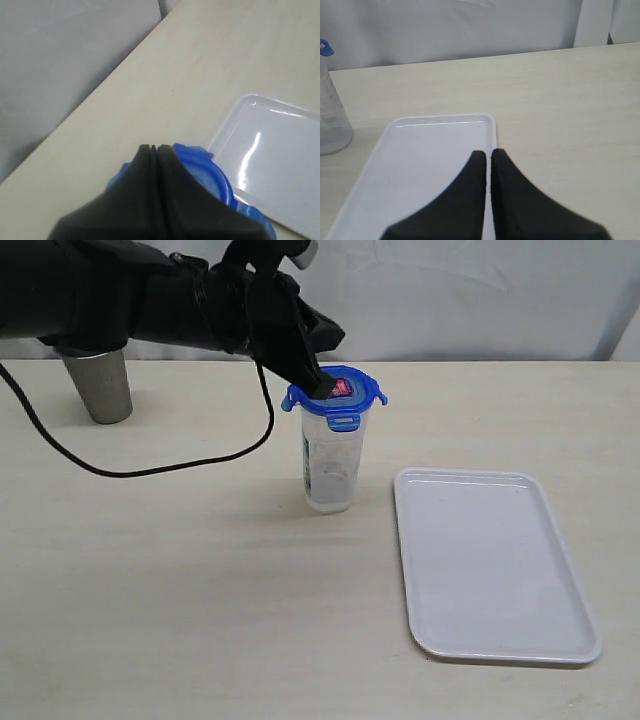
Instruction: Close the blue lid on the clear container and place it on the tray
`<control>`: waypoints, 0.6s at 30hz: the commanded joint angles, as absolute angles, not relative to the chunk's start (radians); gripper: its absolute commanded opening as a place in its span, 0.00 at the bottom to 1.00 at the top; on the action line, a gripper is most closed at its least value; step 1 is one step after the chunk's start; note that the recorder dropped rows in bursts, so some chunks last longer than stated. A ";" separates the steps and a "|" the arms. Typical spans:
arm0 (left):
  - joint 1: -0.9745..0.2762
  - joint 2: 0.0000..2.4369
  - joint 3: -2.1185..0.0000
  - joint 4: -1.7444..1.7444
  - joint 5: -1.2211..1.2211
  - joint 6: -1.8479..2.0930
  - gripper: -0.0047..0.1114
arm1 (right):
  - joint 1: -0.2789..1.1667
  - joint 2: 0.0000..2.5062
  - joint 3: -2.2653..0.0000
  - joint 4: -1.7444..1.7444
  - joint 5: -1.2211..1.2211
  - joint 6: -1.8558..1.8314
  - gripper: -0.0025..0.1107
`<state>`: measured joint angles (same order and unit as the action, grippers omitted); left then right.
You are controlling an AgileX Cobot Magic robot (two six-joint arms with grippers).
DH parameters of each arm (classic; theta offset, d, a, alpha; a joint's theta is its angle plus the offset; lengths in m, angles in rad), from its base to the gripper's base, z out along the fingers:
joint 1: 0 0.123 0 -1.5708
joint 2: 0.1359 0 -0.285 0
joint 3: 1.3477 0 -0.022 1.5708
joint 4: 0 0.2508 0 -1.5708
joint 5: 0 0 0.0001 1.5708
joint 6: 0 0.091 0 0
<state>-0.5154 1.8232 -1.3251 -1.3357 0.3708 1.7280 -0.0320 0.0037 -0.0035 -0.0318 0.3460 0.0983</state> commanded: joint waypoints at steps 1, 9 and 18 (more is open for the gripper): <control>-0.523 1.838 -1.269 -1.338 0.354 1.747 0.04 | -0.033 0.000 0.000 -0.031 0.344 0.104 0.06; -0.523 1.803 -1.238 -1.345 0.313 1.755 0.04 | -0.033 0.000 0.000 -0.031 0.344 0.104 0.06; -0.518 1.621 -1.237 -1.345 0.190 1.692 0.04 | -0.033 0.000 0.000 -0.031 0.344 0.104 0.06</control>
